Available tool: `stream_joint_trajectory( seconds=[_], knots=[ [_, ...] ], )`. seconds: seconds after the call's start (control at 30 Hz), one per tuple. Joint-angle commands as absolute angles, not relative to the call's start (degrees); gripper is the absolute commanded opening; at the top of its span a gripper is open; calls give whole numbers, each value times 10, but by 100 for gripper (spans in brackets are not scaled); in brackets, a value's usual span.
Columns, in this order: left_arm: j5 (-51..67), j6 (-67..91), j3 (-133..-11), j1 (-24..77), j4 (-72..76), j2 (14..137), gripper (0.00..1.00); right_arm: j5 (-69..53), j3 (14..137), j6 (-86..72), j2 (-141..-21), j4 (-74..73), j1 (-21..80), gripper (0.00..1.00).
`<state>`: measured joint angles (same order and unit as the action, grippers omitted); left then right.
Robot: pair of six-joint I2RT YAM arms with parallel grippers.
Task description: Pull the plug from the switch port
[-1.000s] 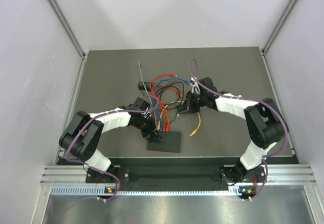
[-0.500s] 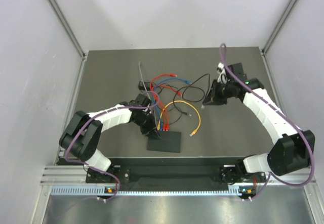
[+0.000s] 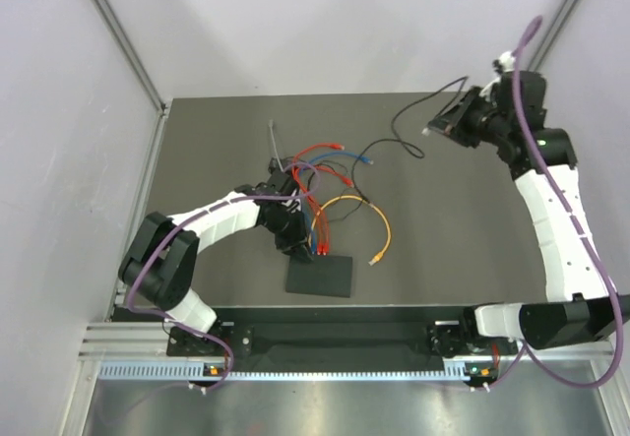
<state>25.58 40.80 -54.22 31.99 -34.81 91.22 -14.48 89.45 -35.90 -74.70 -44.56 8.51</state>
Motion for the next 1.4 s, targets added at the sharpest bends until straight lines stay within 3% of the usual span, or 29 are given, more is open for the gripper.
stream_joint_trajectory(
  seconds=[0.0,0.23,0.37,0.57,0.77,1.17,1.33,1.37],
  knots=[
    [252,368,-550,323,-371,899,16,-110,958,-395,-725,-394,44,0],
    [262,349,-544,322,-367,896,17,-117,943,-412,-732,-372,12,0],
    [273,340,-552,321,-370,902,18,-127,803,-468,-687,-205,-23,0],
    [274,330,-559,321,-377,892,18,-139,745,-479,-742,-79,-66,0],
    [267,323,-563,322,-388,885,18,-229,779,-466,-869,-24,-119,0],
    [208,318,-598,310,-424,772,23,-268,945,-439,-1146,-178,-145,2],
    [199,320,-584,301,-446,757,25,-279,965,-455,-1198,-185,-165,9],
    [199,320,-582,299,-446,754,24,-278,971,-453,-1208,-192,-166,14]
  ],
)
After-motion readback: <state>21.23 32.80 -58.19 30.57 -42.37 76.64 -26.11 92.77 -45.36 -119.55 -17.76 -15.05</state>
